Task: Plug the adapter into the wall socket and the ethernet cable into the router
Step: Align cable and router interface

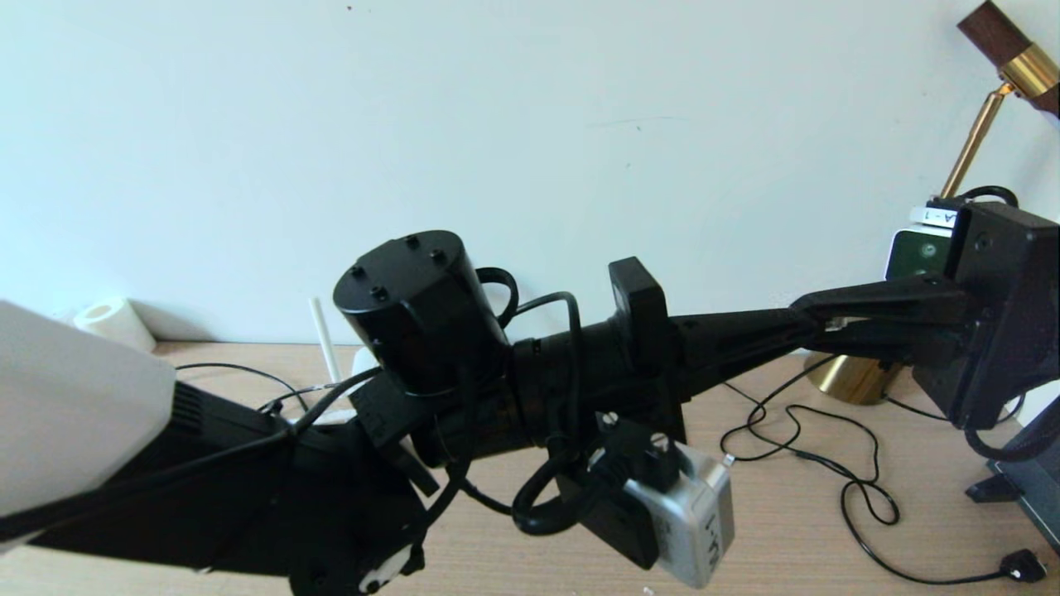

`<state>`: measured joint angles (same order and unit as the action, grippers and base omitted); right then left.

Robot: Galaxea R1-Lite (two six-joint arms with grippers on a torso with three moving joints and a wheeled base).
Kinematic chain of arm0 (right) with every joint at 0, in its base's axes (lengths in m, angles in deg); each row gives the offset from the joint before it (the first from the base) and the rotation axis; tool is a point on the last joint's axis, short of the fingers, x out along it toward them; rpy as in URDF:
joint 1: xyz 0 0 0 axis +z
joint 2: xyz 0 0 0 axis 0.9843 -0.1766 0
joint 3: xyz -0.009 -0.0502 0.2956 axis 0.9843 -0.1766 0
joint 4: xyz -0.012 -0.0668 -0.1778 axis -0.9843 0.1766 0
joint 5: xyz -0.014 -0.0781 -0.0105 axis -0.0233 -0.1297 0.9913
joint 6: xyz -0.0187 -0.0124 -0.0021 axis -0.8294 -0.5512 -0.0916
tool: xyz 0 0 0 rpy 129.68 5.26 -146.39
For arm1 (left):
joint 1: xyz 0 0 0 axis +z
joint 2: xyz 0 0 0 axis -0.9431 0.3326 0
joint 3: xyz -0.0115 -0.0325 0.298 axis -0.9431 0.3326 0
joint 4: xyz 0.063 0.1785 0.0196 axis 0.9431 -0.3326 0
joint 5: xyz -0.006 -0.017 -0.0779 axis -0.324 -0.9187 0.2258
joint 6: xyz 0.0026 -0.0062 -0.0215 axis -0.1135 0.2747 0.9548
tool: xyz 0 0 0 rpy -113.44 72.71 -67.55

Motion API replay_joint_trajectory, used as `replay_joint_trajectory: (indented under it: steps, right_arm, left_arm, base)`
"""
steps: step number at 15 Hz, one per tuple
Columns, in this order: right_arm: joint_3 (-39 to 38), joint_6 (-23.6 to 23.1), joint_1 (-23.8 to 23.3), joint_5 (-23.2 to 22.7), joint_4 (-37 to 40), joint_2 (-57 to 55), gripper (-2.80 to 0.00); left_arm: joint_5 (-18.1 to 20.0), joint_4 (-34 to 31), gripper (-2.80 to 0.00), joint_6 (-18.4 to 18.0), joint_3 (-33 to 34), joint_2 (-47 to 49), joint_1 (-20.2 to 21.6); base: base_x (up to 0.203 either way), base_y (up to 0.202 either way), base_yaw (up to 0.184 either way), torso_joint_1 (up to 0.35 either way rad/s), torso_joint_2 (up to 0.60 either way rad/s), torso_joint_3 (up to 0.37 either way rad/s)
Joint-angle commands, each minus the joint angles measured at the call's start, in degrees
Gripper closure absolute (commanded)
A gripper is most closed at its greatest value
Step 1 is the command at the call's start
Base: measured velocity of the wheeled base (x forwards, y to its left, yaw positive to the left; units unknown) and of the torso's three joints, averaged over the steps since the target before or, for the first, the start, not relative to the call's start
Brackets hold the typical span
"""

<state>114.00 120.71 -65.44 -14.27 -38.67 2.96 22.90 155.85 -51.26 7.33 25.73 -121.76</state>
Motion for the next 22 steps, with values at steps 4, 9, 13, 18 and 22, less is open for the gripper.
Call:
replay_joint_trajectory:
  steps: [4,9,13,18,22]
  right_arm:
    - [0.0,0.44,0.03,-0.38,-0.02,-0.09,0.0]
    - [-0.26,0.44,0.03,-0.31,-0.63,-0.18,0.0]
    - [-0.53,0.44,0.12,-0.34,-0.66,0.23,0.0]
    - [-0.7,0.44,0.12,-0.31,-0.72,0.44,0.0]
    - [-0.88,0.44,0.24,-0.4,-0.72,0.52,0.0]
  left_arm:
    - [0.2,0.41,0.0,-0.37,0.18,-0.16,-0.05]
    - [-0.57,0.06,-2.8,-0.3,2.16,-0.87,-0.05]
    - [-0.59,0.06,-2.8,-0.29,2.31,-0.69,0.04]
    - [-0.59,0.06,-2.8,-0.27,2.2,-0.13,0.21]
    - [-0.59,0.06,0.0,-0.28,2.21,-0.07,0.12]
  base:
    - [0.0,0.0,0.0,0.0,0.0,0.0]
    - [0.0,0.0,0.0,0.0,0.0,0.0]
    - [0.0,0.0,0.0,0.0,0.0,0.0]
    - [0.0,0.0,0.0,0.0,0.0,0.0]
    - [0.0,0.0,0.0,0.0,0.0,0.0]
